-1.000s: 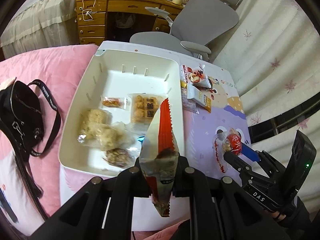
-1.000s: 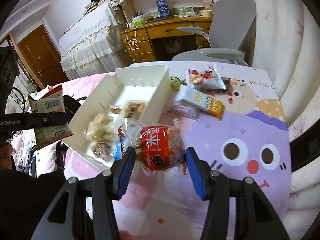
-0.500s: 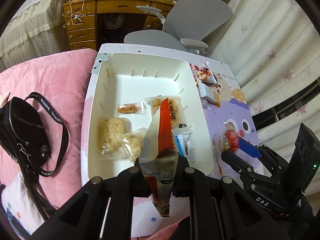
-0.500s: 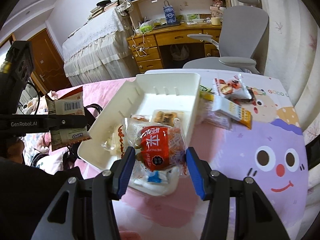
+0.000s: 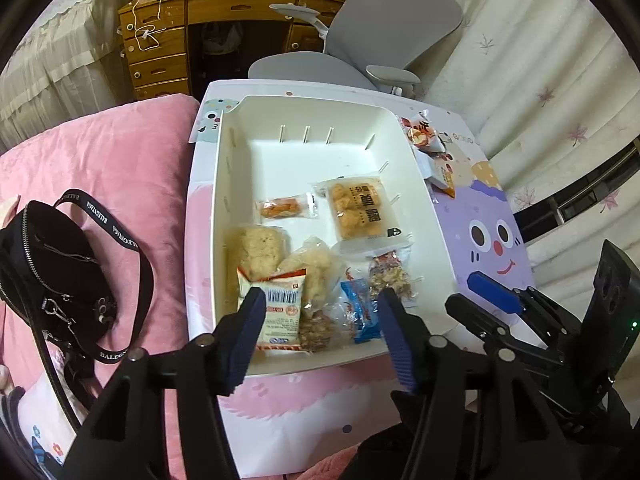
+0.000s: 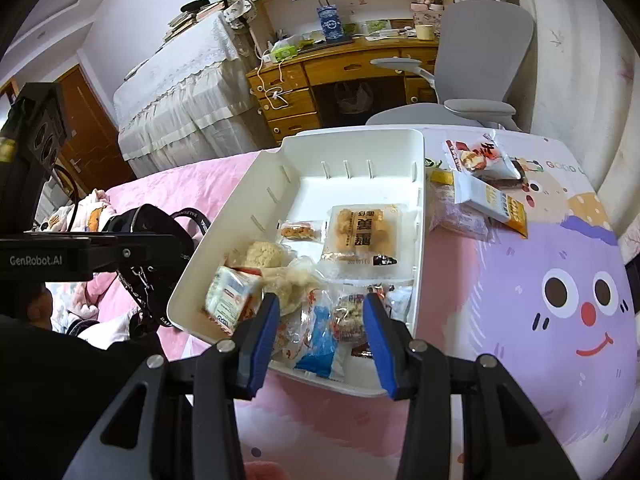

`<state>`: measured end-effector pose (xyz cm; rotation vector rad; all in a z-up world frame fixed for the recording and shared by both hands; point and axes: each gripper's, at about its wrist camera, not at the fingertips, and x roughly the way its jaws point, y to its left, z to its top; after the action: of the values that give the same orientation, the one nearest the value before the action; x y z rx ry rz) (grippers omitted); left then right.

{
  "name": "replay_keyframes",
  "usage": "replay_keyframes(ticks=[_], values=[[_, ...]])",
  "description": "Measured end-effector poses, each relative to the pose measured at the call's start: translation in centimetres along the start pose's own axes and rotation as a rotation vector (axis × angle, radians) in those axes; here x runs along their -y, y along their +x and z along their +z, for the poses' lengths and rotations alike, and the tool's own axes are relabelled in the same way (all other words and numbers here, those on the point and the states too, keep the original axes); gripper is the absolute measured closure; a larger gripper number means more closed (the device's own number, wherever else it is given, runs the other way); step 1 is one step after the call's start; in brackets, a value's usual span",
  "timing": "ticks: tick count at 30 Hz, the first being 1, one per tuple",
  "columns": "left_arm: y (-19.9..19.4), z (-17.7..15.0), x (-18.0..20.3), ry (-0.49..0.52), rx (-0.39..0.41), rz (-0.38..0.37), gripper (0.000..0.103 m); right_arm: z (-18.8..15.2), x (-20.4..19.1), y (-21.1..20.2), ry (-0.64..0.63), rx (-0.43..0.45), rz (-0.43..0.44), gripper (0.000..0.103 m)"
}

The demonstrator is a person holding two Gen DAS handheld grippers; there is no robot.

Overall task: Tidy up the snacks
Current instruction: 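Lower both packets into the white tray and open both tools, then withdraw both tools from the tray toward the remaining snacks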

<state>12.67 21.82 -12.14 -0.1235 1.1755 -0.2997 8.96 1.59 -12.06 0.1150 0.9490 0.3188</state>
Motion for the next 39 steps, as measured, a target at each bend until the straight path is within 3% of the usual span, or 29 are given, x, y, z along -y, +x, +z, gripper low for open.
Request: replay_keyframes(ticks=[9, 15, 21, 29, 39], values=[[0.4, 0.0, 1.0, 0.041, -0.024, -0.016, 0.036, -1.2, 0.6, -0.7, 0.035, -0.031, -0.042, 0.059], [0.3, 1.1, 3.3, 0.104, -0.050, -0.041, 0.026, -2.0, 2.0, -1.8, 0.041, -0.064, -0.105, 0.059], [0.5, 3.2, 6.5, 0.187, -0.082, -0.050, 0.024, -2.5, 4.4, -2.5, 0.010, -0.091, -0.176, 0.058], [1.3, 7.3, 11.5, 0.265, -0.122, -0.017, 0.023, -1.5, 7.4, -2.6, -0.140, -0.110, -0.235, 0.049], [3.6, 14.0, 17.7, 0.365, -0.122, 0.032, 0.021, 2.3, 10.7, -1.9, -0.368, -0.076, -0.228, 0.037]])
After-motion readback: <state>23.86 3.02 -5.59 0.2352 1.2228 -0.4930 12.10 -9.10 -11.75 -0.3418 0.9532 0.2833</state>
